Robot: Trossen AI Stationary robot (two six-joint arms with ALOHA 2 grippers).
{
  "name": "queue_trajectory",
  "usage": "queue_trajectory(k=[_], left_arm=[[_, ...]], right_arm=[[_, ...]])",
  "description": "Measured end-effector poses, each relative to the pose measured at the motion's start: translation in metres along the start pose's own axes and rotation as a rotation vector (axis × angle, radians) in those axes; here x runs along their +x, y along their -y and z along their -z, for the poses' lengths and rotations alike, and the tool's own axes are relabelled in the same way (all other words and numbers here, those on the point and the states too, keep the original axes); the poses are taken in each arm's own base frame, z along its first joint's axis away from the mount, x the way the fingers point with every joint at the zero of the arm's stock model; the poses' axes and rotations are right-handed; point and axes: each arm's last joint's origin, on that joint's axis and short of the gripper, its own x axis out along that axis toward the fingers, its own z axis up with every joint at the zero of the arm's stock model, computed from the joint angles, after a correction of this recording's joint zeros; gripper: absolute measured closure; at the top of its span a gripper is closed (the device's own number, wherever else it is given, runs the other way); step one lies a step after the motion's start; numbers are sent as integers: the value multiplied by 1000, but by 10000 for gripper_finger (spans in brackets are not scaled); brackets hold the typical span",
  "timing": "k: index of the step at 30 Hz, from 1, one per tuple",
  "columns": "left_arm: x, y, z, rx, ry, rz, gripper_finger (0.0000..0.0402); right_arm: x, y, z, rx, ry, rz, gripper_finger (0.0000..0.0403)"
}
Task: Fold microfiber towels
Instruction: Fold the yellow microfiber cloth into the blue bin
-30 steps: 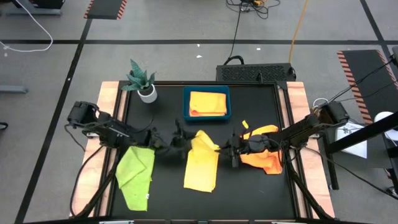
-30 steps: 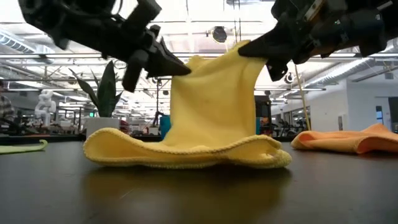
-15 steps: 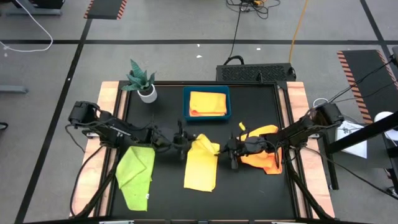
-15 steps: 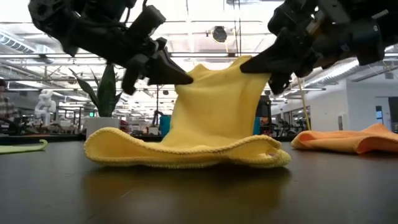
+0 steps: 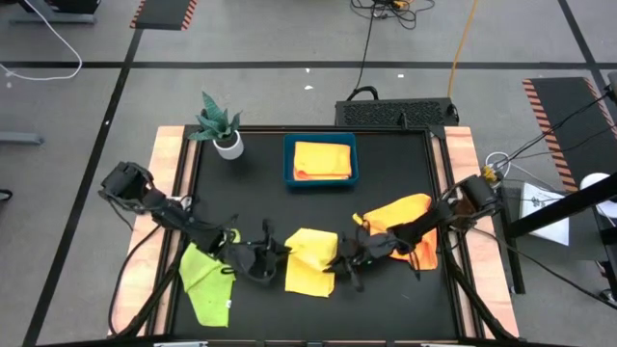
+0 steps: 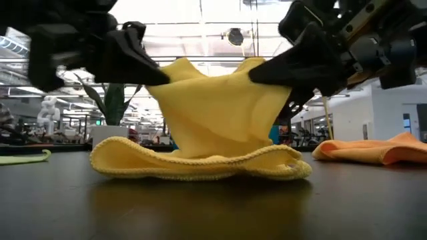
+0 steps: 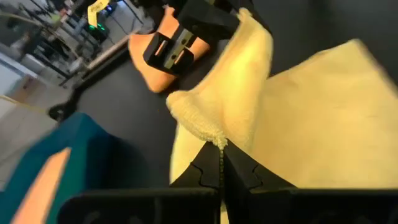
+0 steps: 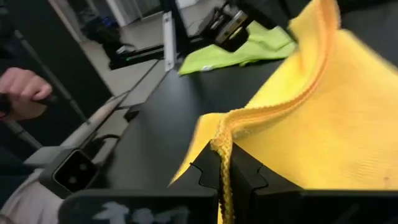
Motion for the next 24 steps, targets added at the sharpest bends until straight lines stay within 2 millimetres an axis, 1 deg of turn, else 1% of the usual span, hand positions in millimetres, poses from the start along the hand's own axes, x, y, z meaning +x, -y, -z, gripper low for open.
queue_trajectory(k=[3,6,9,13,15,17,21,24], left_arm=[[0,14,3,-32,-5,52,401],[4,30,7,-94,12,171,398],[8,42,12,-158,14,273,380],[7,50,12,-196,24,299,352],[7,50,10,-205,44,301,338],[6,51,8,-206,60,308,323],[5,51,6,-198,85,345,282],[2,50,3,-195,90,351,246]], right_arm=[[12,-6,4,15,-19,-39,403],[15,-9,8,32,-41,-50,403],[15,-12,10,56,-54,-56,403],[15,-15,12,66,-77,-79,394],[14,-15,14,83,-95,-77,376],[14,-15,17,100,-119,-68,347],[13,-17,21,140,-161,-54,270],[13,-17,19,144,-158,-69,216]])
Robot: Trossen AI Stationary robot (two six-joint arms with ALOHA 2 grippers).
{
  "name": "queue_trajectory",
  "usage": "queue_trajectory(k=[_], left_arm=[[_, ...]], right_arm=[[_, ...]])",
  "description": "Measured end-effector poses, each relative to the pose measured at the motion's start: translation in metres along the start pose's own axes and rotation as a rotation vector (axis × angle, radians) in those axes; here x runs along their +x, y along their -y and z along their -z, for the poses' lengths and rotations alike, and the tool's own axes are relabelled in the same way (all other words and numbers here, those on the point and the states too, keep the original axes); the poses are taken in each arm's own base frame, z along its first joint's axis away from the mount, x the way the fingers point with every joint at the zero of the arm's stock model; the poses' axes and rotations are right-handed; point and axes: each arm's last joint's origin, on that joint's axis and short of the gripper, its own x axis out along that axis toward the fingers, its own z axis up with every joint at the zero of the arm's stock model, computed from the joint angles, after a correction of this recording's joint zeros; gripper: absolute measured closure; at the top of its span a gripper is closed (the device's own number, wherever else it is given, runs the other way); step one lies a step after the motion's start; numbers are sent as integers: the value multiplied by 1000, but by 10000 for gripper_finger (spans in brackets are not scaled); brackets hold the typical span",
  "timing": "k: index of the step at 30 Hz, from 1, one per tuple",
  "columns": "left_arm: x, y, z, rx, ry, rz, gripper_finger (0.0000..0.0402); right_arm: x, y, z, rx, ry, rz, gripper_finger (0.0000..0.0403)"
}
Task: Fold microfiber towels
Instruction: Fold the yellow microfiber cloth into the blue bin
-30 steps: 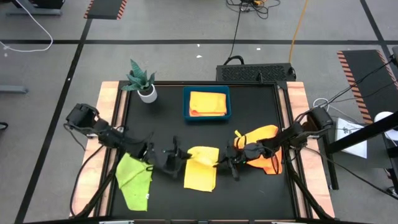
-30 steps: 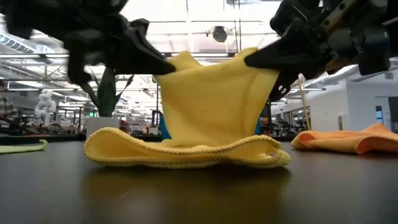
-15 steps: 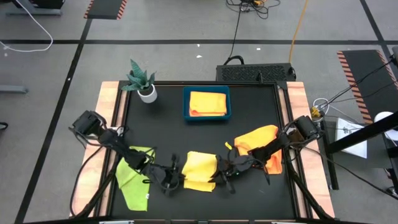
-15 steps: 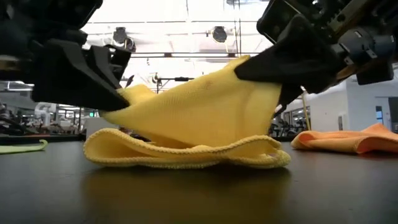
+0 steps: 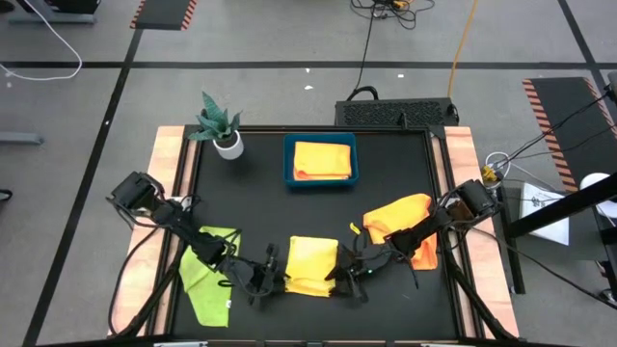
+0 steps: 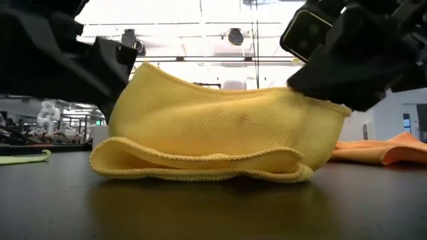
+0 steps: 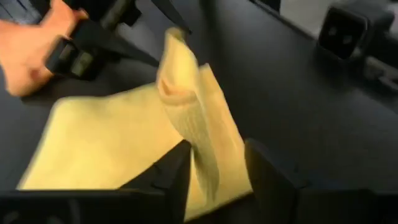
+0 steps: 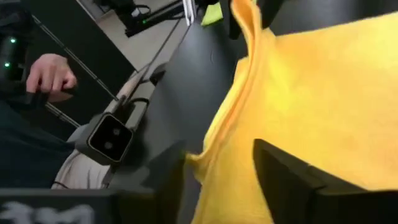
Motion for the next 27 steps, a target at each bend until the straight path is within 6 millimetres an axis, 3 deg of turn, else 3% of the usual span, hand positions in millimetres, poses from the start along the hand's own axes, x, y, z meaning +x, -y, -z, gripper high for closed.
queue_trajectory(k=[4,7,10,17,27], left_arm=[[-14,0,-16,-10,54,-13,202],[-27,-4,-28,-17,79,-82,181],[-32,-13,-28,-34,40,-198,173],[-17,-42,6,-82,-198,-351,196],[14,-67,40,49,-317,-413,243]], right_arm=[[-5,-6,-12,-45,37,-27,173],[-11,-9,-25,-123,102,-9,165],[-13,1,-33,-141,149,100,166],[-16,46,-30,-138,33,289,171],[-19,60,-36,-176,28,336,172]])
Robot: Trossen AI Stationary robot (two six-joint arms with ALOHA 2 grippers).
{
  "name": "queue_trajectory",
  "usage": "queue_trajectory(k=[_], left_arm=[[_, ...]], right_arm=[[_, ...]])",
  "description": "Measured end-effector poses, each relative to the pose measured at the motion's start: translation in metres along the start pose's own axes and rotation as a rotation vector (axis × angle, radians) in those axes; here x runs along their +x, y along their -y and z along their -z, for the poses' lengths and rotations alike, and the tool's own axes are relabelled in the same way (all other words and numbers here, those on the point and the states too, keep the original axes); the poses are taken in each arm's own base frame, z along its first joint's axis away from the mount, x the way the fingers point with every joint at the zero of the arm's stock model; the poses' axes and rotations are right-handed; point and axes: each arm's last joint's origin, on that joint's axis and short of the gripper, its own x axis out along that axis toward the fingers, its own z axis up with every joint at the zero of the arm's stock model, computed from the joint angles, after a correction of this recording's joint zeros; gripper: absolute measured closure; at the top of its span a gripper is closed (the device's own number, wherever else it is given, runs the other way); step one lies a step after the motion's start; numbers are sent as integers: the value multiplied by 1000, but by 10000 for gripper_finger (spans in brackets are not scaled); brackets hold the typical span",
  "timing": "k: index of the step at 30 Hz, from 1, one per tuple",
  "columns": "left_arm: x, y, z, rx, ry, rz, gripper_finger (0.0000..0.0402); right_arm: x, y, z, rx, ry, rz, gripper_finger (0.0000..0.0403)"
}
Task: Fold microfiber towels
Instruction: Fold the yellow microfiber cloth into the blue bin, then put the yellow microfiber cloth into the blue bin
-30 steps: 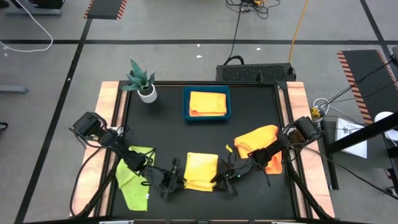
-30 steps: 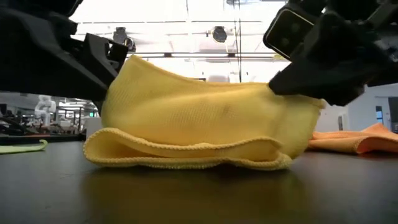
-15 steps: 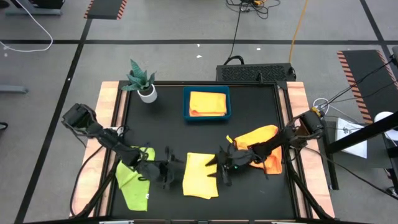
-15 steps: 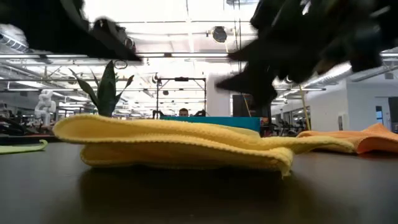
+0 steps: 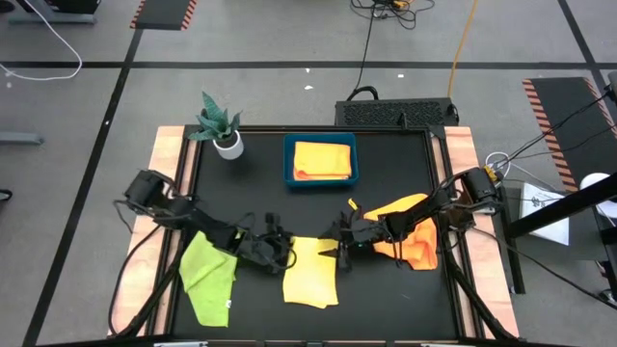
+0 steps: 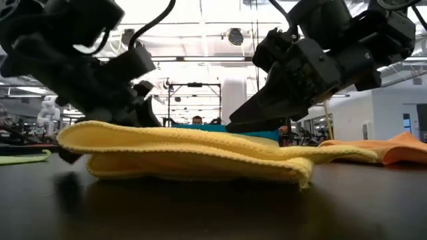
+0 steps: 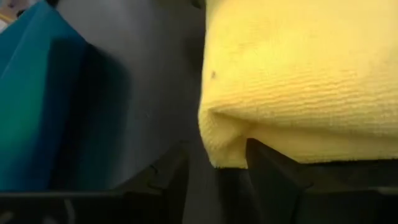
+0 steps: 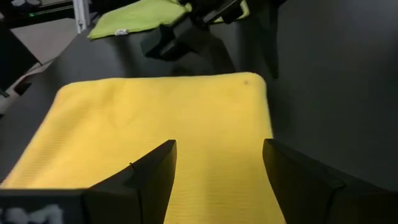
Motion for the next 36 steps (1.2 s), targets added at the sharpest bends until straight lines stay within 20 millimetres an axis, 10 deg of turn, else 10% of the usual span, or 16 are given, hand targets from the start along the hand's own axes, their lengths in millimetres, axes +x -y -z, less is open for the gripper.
queue_trajectory(k=[24,36], left_arm=[[11,-17,-3,-34,28,-295,245],[-14,-66,-35,-365,236,239,245]], right_arm=[[-2,10,17,32,-159,168,172],[-37,7,-14,115,-68,141,172]])
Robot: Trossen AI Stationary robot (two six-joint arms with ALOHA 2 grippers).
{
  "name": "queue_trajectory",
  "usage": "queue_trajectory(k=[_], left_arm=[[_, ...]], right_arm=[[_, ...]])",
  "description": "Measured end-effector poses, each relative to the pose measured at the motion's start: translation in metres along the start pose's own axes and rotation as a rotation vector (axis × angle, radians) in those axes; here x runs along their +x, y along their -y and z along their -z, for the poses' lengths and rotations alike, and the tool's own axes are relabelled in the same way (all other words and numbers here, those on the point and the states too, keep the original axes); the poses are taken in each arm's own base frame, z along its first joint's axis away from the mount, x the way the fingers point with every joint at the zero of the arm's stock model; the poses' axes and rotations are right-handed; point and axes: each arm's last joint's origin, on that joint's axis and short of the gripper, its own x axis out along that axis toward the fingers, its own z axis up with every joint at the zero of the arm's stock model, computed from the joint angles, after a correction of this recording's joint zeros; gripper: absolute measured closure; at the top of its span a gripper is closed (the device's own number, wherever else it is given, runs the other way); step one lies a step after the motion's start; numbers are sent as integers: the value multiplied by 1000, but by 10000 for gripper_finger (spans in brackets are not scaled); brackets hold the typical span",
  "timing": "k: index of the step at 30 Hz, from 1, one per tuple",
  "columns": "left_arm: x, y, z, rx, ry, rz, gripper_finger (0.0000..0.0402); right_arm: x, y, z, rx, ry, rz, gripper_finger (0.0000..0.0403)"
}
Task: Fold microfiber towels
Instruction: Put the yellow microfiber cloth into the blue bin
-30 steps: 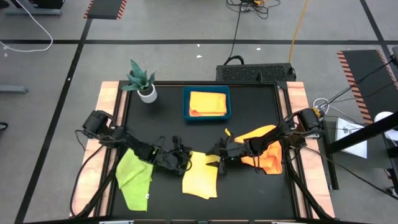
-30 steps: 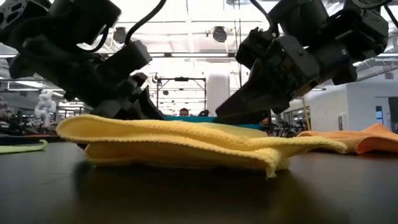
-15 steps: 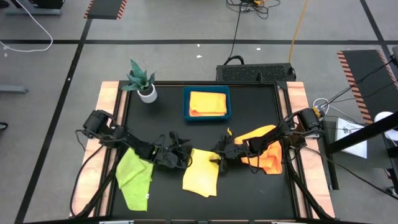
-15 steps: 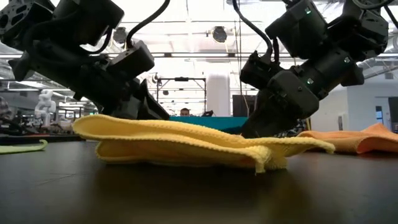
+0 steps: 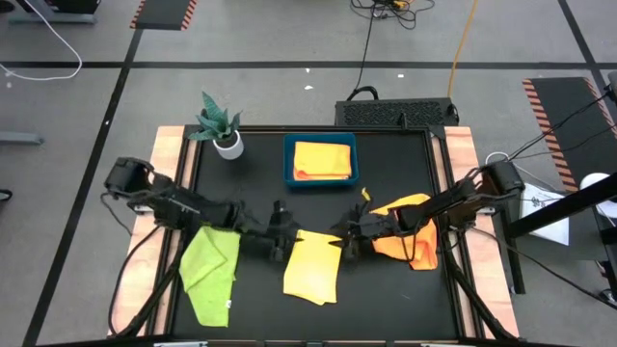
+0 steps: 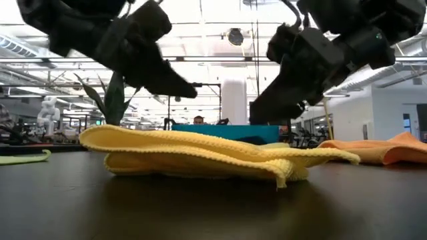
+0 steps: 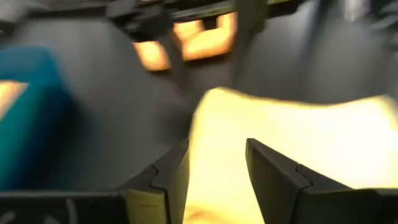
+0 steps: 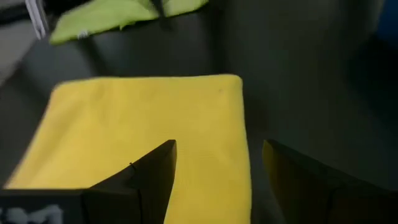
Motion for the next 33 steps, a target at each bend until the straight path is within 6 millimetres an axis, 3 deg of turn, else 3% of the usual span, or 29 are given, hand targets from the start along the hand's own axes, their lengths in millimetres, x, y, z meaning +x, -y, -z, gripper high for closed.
queue_trajectory(k=[4,9,13,24,28,33], left_arm=[[8,-27,7,-180,-45,70,245],[20,-46,13,-253,-63,123,237],[33,-48,0,-247,-24,185,205],[85,-54,-11,-291,-263,229,100],[87,-63,-19,-341,-355,261,91],[78,-58,-52,-268,-304,278,104]], right_arm=[[-8,12,15,128,-29,-46,169],[-13,19,32,208,-32,-73,168],[-15,22,40,229,-54,-62,167],[-18,21,53,260,-98,-62,167],[-17,21,52,268,-78,-74,167],[-16,24,45,283,-39,-109,167]])
